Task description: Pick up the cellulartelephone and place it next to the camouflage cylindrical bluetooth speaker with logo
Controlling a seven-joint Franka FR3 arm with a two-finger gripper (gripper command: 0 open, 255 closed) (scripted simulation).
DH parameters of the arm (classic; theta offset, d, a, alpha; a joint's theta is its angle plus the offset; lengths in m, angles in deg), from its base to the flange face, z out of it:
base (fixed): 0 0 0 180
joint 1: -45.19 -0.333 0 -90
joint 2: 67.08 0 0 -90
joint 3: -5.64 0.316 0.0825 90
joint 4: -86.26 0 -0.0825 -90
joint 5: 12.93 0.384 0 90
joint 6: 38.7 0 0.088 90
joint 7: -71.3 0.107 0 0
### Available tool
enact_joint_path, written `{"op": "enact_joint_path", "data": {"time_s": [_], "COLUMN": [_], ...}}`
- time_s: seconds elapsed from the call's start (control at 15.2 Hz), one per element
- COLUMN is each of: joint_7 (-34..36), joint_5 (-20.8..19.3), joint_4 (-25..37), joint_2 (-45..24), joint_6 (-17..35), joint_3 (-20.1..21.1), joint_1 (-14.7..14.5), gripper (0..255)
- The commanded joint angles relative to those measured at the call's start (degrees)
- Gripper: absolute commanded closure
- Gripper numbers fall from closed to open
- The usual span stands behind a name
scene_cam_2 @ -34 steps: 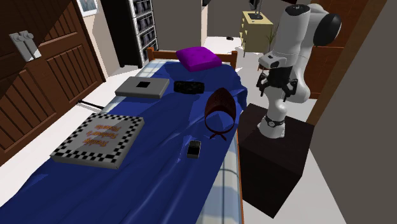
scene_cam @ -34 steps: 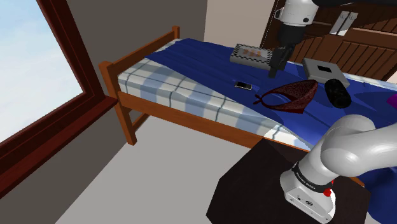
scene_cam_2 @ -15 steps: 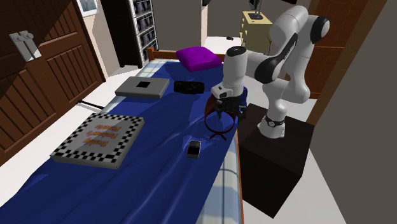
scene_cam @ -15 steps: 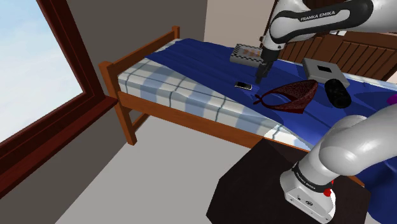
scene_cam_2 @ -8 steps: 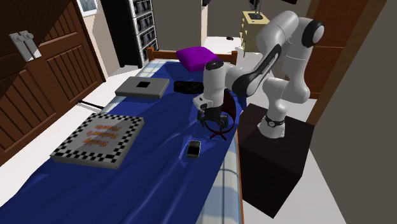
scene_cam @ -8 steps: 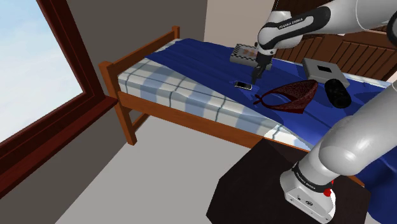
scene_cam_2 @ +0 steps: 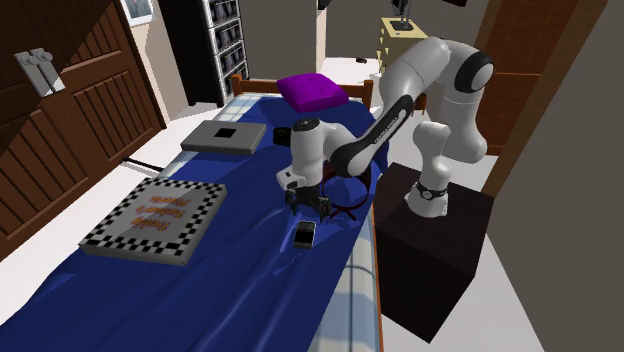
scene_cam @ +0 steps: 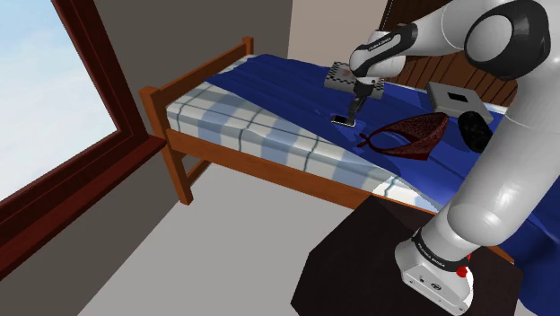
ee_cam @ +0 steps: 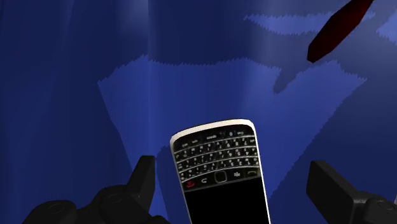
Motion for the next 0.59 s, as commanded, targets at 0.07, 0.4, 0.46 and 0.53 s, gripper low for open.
{"op": "enact_joint_path", "data": {"time_s": [0.07, 0.4, 0.46, 0.53], "joint_7": [-1.37, -2.36, -2.36, -2.36], "joint_5": [1.4, 2.88, 2.88, 2.88], "joint_4": [0.18, -0.81, -0.81, -0.81], "joint_2": [-2.24, -4.48, -4.48, -4.48], "joint_6": [1.9, 4.89, 4.89, 4.89], "joint_3": [0.26, 0.79, 0.79, 0.79], "joint_1": [0.57, 0.94, 0.94, 0.94], "gripper": [0, 0, 0, 0]}}
